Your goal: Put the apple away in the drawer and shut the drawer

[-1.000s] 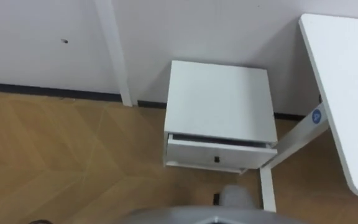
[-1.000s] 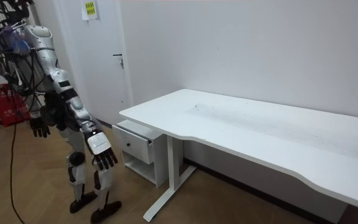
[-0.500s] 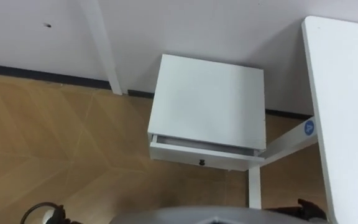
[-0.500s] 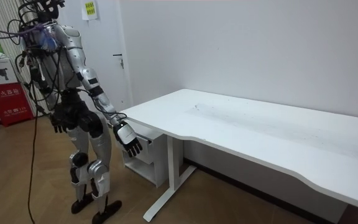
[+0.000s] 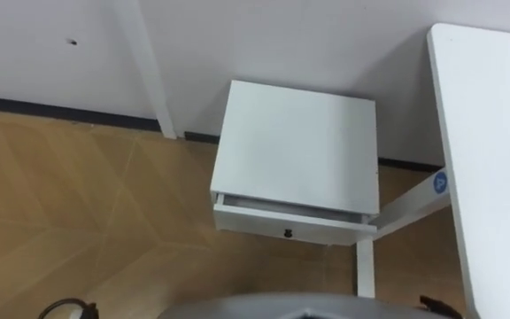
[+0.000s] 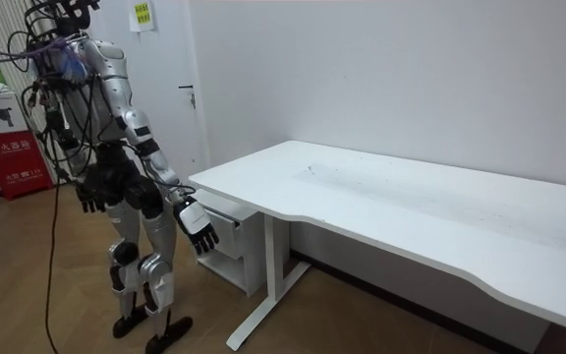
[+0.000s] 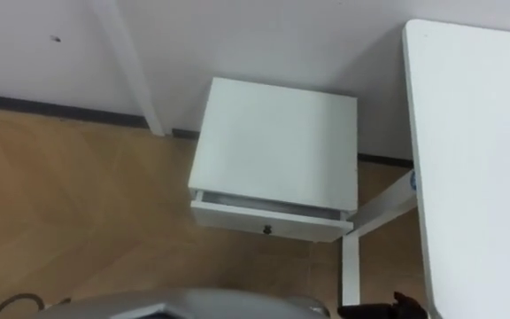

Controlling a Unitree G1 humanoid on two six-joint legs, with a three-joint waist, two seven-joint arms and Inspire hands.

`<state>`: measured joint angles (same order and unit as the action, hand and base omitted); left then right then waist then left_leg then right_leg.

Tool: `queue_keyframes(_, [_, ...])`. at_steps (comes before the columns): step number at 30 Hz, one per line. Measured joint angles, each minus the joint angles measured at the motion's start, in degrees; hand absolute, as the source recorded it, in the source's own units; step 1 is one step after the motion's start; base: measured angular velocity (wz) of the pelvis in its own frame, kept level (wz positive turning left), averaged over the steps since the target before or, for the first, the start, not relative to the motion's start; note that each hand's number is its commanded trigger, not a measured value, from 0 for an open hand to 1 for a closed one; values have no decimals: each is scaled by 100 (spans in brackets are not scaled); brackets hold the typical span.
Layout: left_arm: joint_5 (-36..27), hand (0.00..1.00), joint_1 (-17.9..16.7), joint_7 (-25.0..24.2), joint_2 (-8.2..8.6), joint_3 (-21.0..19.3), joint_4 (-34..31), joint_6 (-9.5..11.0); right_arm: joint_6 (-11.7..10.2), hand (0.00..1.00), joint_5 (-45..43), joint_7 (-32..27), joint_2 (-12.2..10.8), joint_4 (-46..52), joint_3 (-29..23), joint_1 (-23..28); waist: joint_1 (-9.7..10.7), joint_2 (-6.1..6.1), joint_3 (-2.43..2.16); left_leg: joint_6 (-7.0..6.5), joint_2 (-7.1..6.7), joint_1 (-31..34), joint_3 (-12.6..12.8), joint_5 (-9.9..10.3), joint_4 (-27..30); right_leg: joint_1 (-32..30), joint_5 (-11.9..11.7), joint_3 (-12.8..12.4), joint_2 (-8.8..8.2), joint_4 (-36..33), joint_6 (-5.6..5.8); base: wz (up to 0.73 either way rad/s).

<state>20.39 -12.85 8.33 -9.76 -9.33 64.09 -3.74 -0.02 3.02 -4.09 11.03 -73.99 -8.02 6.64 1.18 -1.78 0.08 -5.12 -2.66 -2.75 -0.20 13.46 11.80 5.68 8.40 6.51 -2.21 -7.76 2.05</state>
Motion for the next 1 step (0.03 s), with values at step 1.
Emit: queue_keyframes(1, [2,0,-12,0,0,-1,0,0,0,0,-2,1,0,0,1,33,-4,21,3,0,0,-31,2,0,-6,25,0,-5,1,2,0,0])
